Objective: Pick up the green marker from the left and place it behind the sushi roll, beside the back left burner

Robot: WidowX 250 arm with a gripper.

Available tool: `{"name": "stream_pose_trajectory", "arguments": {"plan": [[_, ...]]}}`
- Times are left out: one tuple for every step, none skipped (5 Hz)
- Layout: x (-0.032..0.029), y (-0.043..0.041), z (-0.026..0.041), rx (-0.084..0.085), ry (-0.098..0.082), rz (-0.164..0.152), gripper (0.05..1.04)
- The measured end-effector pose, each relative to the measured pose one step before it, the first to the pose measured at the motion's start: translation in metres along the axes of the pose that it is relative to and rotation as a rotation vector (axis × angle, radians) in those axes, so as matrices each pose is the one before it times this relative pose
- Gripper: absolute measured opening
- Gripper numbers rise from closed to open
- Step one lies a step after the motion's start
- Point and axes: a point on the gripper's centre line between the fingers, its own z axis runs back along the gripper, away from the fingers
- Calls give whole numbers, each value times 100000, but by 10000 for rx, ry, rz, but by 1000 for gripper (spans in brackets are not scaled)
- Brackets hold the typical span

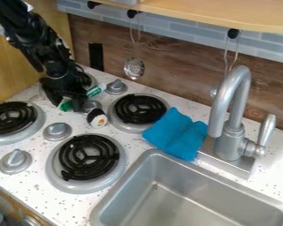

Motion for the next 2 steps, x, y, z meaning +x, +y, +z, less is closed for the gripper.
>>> {"name": "stream_pose_trajectory", "arguments": {"plan": [[-517, -175, 136, -2, -34, 77, 972], [-1067, -528, 538, -224, 79, 165, 987]]}}
